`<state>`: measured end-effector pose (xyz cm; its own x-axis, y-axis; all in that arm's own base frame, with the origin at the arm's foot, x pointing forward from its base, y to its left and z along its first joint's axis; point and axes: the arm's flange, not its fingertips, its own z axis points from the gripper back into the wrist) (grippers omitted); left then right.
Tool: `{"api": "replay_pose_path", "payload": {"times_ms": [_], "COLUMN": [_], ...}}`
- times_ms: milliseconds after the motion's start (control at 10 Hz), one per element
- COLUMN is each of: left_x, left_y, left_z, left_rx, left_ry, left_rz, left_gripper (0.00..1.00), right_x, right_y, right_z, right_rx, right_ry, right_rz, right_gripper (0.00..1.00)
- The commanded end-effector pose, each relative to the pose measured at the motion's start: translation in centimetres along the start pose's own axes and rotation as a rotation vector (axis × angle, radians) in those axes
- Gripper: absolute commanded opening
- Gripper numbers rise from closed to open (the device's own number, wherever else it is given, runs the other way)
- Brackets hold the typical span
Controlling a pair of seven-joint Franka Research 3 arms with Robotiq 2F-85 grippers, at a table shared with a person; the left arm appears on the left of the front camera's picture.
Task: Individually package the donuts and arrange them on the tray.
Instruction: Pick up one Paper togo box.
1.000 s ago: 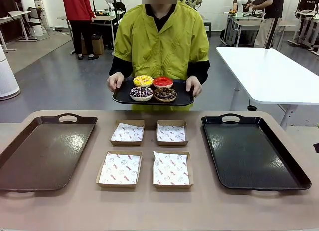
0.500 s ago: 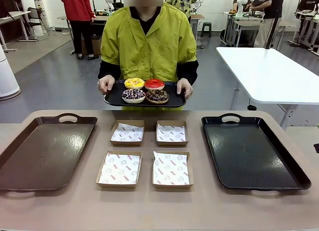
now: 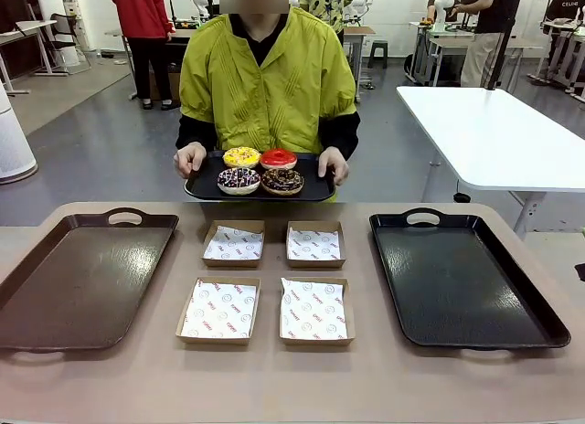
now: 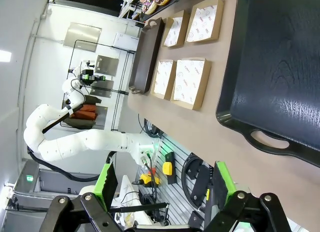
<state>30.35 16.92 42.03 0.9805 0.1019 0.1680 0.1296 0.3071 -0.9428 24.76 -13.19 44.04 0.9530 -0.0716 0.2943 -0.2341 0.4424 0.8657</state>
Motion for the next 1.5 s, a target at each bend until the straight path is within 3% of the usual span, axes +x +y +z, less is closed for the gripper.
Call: {"api": "replay_pose_path", "payload": {"times_ms": [0,300,500,800,1000,1200,1400], "left_x": [-0.1,-0.1,-0.1,-0.1,-0.1,-0.1,-0.1], "left_y": [0.1,0.1,0.1,0.1,0.1,0.1,0.1], "left_z": [0.1,0.1,0.1,0.1,0.1,0.1,0.1], "left_rx": [-0.01,-0.01,-0.01,-0.01,-0.01,-0.01,-0.01], "left_ry": [-0.009,-0.009,-0.009,-0.009,-0.009,-0.009,-0.009], "left_rz": [-0.005,-0.005,-0.005,-0.005,-0.005,-0.005,-0.005], "left_gripper": [1.0,1.0,1.0,1.0,1.0,1.0,1.0], "right_x": [0.4,0.0,2.2,10.3,15.2,18.9,21.3], "right_y": [0.0,0.0,0.9,5.1,9.2,12.6,13.4], "right_z": [0.1,0.0,-1.1,-4.6,-9.2,-16.2,-22.8], "right_rx": [0.023,0.0,-0.063,-0.241,-0.355,-0.558,-0.735], "right_ry": [-0.016,0.0,-0.019,0.03,0.067,0.117,0.131], "right_rz": [0.019,0.0,-0.026,-0.086,-0.073,-0.046,-0.029], "right_gripper": [1.0,1.0,1.0,1.0,1.0,1.0,1.0]}}
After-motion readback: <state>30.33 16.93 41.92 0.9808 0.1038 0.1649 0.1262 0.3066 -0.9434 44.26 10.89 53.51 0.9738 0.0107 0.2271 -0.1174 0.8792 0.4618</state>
